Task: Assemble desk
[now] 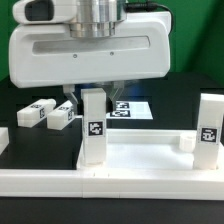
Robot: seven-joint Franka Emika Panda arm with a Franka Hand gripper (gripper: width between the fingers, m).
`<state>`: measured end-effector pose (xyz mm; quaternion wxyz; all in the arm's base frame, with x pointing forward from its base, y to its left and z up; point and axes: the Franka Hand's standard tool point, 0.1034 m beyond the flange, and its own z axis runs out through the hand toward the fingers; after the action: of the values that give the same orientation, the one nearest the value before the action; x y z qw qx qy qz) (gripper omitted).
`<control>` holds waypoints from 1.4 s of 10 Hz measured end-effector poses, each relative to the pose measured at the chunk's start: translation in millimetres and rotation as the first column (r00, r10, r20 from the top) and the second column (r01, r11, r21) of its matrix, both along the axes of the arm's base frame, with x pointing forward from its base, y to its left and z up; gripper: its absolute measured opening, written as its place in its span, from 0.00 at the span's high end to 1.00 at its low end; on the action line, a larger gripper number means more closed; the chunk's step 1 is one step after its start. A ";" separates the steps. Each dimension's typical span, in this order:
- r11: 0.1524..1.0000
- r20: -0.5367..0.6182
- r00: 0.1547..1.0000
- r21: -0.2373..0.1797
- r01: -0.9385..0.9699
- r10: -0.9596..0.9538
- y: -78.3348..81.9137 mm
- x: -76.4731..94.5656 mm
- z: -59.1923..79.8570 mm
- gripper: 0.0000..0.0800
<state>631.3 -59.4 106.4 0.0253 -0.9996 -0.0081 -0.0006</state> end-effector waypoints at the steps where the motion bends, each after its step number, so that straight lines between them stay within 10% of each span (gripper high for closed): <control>1: 0.995 -0.003 0.995 0.008 0.099 -0.099 -1.0 0.1 0.0 0.64; 11: 0.535 -0.069 0.534 0.003 0.845 -0.843 -4.0 -0.5 -1.9 0.64; 14: 0.544 -0.068 0.543 0.004 0.839 -0.837 -3.8 -0.5 -1.9 0.64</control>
Offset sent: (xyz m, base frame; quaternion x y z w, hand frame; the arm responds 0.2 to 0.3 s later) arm -0.0077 -0.0019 -0.0063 0.0366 -0.0159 0.2896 0.9563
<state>630.9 -63.2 104.5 0.0401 -0.8813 0.4706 0.0161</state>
